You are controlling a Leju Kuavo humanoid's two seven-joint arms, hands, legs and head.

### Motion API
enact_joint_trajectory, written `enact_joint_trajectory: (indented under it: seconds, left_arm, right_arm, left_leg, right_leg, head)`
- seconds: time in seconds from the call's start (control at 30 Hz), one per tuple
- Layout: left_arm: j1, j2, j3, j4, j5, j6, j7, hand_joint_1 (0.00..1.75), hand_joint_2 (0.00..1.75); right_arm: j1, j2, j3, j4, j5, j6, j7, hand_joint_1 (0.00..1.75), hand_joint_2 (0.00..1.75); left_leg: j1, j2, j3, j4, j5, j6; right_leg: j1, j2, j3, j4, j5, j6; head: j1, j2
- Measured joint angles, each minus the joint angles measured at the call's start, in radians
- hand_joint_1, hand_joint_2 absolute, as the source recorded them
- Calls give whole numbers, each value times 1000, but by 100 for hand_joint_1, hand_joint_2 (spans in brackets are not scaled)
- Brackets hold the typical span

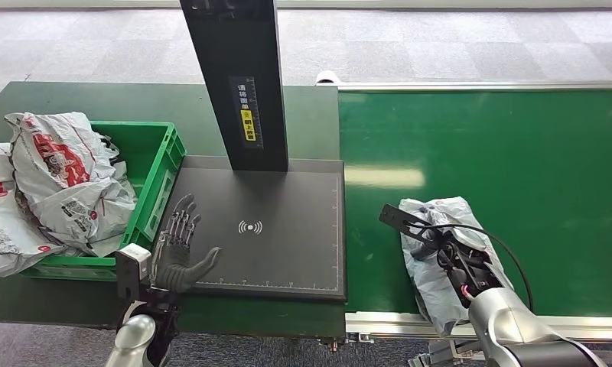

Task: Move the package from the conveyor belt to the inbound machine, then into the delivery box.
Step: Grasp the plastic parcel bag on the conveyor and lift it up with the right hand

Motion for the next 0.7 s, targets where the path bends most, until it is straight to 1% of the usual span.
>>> enact_joint_trajectory:
  seconds: [0.07, 0.2, 0.27, 0.4, 0.53, 0.63, 0.7]
  left_arm:
    - [2, 0, 0, 0, -1, 0, 4, 0, 175]
    - [13, -1, 2, -10, -1, 0, 8, 0, 175]
    - [21, -1, 5, -19, -2, 0, 10, 0, 175]
    - [53, 0, 14, -49, -2, 0, 10, 0, 175]
    - [85, 0, 25, -81, -1, -3, 8, 0, 175]
    - [96, 1, 30, -95, 0, -7, 6, 0, 175]
    - [101, 2, 31, -100, 3, -7, 2, 0, 175]
  right_arm:
    - [-1, 0, 2, 2, 0, 0, 4, 175, 175]
    - [-6, -8, 3, 2, -2, 4, -27, 175, 175]
    - [-8, -13, 3, 1, -3, 0, -69, 175, 175]
    - [-7, -14, 3, -10, -11, -44, -188, 175, 175]
    - [-4, -7, 4, -27, -25, -60, -266, 175, 175]
    - [2, -3, 6, -51, -36, -72, -348, 175, 175]
    - [4, 1, 9, -67, -43, -87, -383, 175, 175]
  left_leg:
    - [0, 0, 0, 0, 0, 0]
    - [0, 0, 0, 0, 0, 0]
    - [0, 0, 0, 0, 0, 0]
    - [0, 1, 0, 0, 0, 0]
    - [0, 1, 0, 0, 0, 0]
    - [0, 1, 0, 0, 0, 0]
    - [0, 1, 0, 0, 0, 0]
  right_leg:
    - [0, 0, 0, 0, 0, 0]
    - [0, 0, 0, 0, 0, 0]
    - [0, 0, 0, 0, 0, 0]
    - [0, 1, 0, 0, 0, 0]
    - [0, 1, 0, 0, 0, 0]
    - [0, 1, 0, 0, 0, 0]
    - [0, 1, 0, 0, 0, 0]
  head:
    - [0, 0]
    - [0, 0]
    - [0, 0]
    - [0, 0]
    - [0, 0]
    - [0, 0]
    - [0, 0]
